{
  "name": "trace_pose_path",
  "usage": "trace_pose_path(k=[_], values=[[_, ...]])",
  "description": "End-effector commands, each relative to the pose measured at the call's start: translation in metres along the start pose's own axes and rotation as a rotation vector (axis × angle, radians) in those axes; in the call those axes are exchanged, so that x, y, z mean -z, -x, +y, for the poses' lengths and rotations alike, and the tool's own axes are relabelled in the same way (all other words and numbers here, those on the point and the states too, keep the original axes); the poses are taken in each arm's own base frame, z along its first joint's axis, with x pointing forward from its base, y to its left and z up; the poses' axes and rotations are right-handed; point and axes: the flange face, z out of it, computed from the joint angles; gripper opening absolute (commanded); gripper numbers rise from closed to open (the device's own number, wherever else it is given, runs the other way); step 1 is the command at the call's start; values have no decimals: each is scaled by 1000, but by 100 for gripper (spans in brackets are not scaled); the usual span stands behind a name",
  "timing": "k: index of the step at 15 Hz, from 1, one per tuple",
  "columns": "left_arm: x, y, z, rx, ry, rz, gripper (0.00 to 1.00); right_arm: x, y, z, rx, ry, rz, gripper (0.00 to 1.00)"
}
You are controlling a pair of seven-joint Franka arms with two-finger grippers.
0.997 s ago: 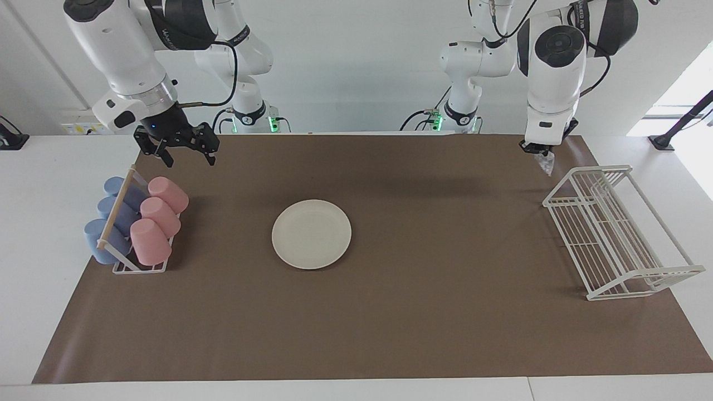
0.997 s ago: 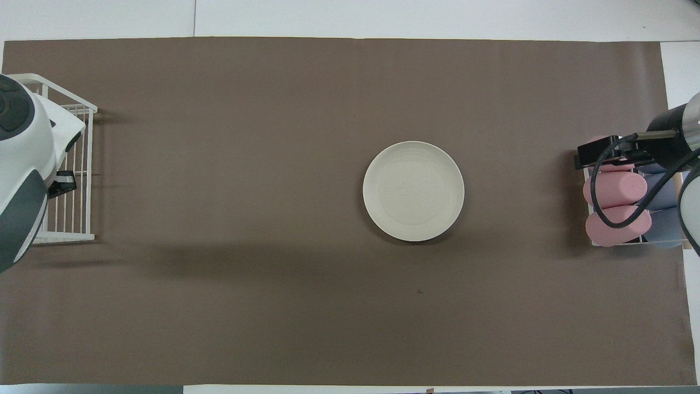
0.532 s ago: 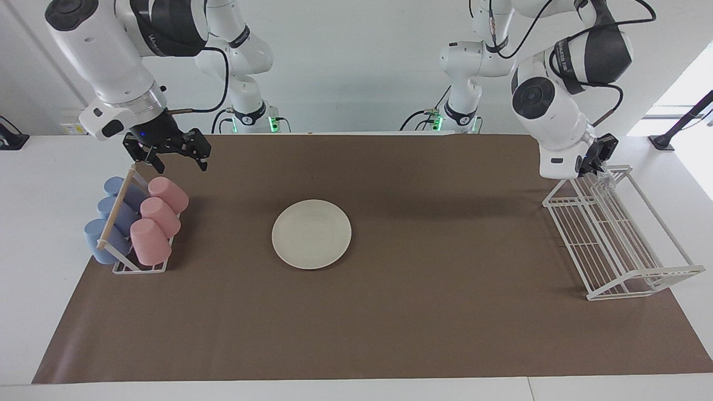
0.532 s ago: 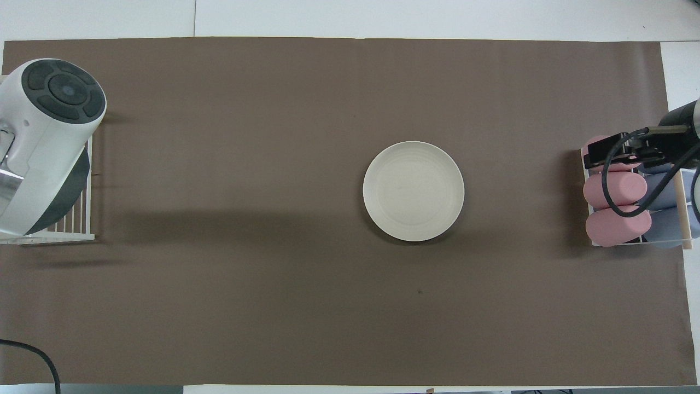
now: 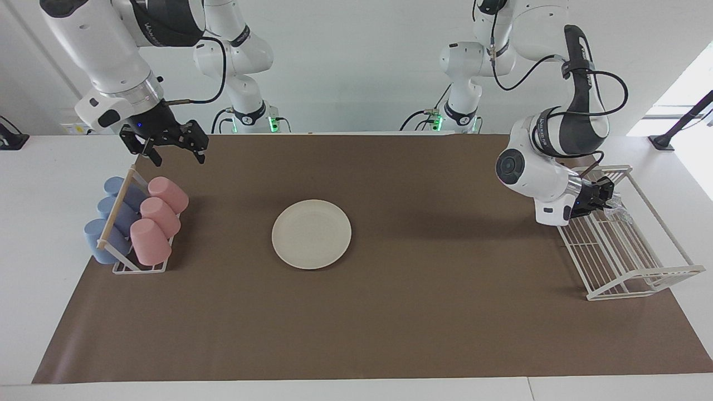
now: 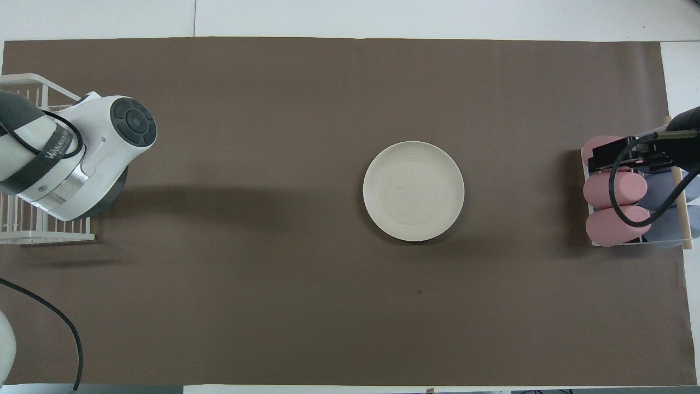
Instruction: Wipe plate with sponge
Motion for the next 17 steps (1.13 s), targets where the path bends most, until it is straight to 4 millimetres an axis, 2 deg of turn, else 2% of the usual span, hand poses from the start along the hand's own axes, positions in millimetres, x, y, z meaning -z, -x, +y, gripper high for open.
trace_pose_path(k=[1,3,6,8,9,10,11,17], values=[[2,-1,3,46,-18,14,0,1,4,12,1,23,2,100],[4,0,5,46,-5,11,0,1,5,22,-14,22,0,100],[5,-2,5,49,2,7,0,1,4,22,-17,23,4,100],[9,0,8,45,10,6,28,1,5,22,-19,22,3,100],[10,1,8,45,12,8,66,1,5,22,-19,22,3,100],[10,1,8,43,12,8,88,1,5,21,-19,23,4,100],[11,1,8,44,12,9,100,2,4,18,-16,23,6,100],[16,0,4,69,65,-18,100,3,3,16,-10,23,9,100]])
